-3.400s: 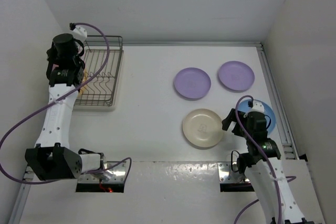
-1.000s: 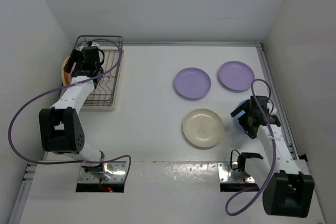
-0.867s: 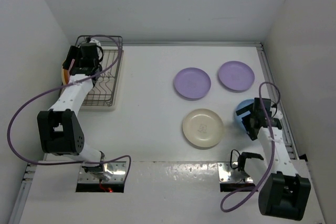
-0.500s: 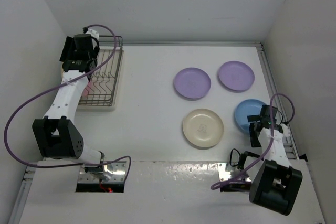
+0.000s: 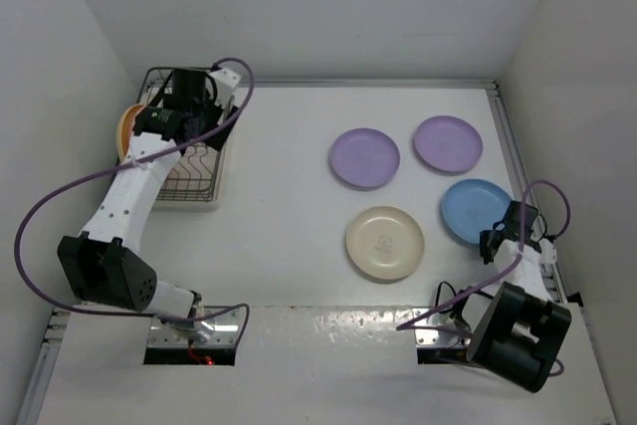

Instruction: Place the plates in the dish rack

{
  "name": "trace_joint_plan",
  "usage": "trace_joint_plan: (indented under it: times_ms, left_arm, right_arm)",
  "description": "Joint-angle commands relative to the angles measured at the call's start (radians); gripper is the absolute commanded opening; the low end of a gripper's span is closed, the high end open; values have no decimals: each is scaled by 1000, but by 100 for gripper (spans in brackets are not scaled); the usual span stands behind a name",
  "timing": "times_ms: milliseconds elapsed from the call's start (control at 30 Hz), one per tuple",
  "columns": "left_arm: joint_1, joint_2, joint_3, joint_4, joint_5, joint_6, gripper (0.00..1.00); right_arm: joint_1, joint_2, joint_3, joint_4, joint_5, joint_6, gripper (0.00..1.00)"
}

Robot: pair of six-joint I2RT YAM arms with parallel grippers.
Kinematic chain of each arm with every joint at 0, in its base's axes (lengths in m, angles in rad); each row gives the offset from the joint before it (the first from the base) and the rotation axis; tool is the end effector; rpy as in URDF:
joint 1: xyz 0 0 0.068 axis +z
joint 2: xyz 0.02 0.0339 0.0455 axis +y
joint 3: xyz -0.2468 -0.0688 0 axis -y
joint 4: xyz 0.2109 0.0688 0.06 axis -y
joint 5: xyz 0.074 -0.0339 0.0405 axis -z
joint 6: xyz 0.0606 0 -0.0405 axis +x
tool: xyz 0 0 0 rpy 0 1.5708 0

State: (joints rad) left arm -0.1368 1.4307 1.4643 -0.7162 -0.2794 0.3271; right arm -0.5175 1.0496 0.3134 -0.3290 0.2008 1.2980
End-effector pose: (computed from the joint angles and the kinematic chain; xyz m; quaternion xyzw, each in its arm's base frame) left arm 0.2964 -0.0239 0.3415 0.1473 0.8840 0.1656 0.4116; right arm 0.1316 -0.0888 0.1137 0.7747 0.5732 0.0049 0.2671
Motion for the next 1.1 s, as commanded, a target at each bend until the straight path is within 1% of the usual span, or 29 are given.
trace_joint_plan:
  times_ms: [0, 33, 67, 100, 133, 167, 200, 233, 267, 300, 333, 367, 400, 467, 500, 533, 567, 600, 633, 667, 700, 733, 767, 833, 867, 900, 933, 1067]
  left_arm:
    - [-70, -73, 39, -179, 355, -7, 93]
    - [-82, -84, 39, -195, 414, 7, 93]
    - [-95, -84, 39, -207, 499, 32, 93]
    - [-109, -110, 39, -216, 528, 41, 93]
    - [-134, -119, 48, -229, 552, 53, 93]
    - [-148, -119, 48, -229, 587, 53, 93]
    - [-161, -133, 48, -229, 603, 53, 93]
    - [-185, -144, 48, -229, 620, 62, 93]
    - [-196, -144, 38, -229, 664, 63, 93]
    - [-205, -144, 28, -206, 690, 63, 91]
    - [-222, -144, 16, -192, 736, 49, 91]
    - [-222, -153, 16, -175, 756, 40, 89]
    - [-236, -153, 2, -155, 773, 29, 88]
    - [-247, -153, 2, -111, 827, -11, 88]
    - [-247, -144, 2, -111, 848, -20, 88]
    - [-257, -144, 2, -98, 868, -31, 88]
    - [-257, -133, 2, -98, 905, -31, 88]
    - [-267, -133, -8, -86, 919, -31, 88]
    - [-267, -133, -9, -77, 928, -43, 88]
    - [-276, -124, -24, -77, 928, -43, 88]
    - [-276, -115, -38, -77, 918, -57, 88]
    - [-285, -115, -38, -77, 918, -57, 88]
    - [-285, -115, -54, -68, 902, -57, 88]
    - [-285, -115, -94, -68, 858, -36, 88]
    - [-285, -105, -108, -59, 823, -36, 85]
    - [-285, -105, -117, -58, 792, -36, 83]
    - [-271, -105, -136, -58, 754, -36, 80]
    - [-242, -105, -192, -58, 752, -27, 78]
  right_arm:
    - [-6, -75, -1, -67, 9, -100, 0]
    - [-6, -127, 9, -71, 17, -121, 0]
    - [7, -188, 44, -85, 32, -197, 0]
    - [13, -219, 58, -91, 52, -224, 0]
    - [20, -317, 108, -90, 61, -312, 0]
    - [22, -345, 122, -87, 60, -347, 0]
    - [27, -394, 140, -68, 40, -415, 0]
    - [36, -422, 204, -62, 32, -449, 0]
    - [94, -434, 226, -41, 23, -515, 0]
    - [115, -441, 281, -32, -76, -578, 0]
    - [172, -439, 295, -22, -113, -623, 0]
    - [195, -430, 314, -18, -188, -656, 0]
    - [218, -413, 349, -22, -195, -664, 0]
    - [345, -349, 395, -31, -262, -696, 0]
    - [431, -330, 403, -31, -287, -698, 0]
    - [480, -263, 412, -31, -293, -695, 0]
    - [658, -240, 409, 2, -293, -704, 0]
    - [721, -218, 406, 21, -279, -715, 0]
    - [785, -151, 406, 72, -259, -748, 0]
    - [971, -125, 411, 88, -235, -787, 0]
    - [1025, -79, 414, 106, -162, -811, 0]
    - [1071, -56, 426, 122, -153, -824, 0]
    - [1167, -13, 434, 192, -150, -833, 0]
    - [1214, 42, 437, 246, -196, -835, 0]
    - [1226, 79, 441, 318, -195, -835, 0]
    - [1246, 93, 446, 323, -219, -827, 0]
    - [1261, 101, 447, 367, -230, -827, 0]
    - [1280, 142, 454, 390, -232, -818, 0]
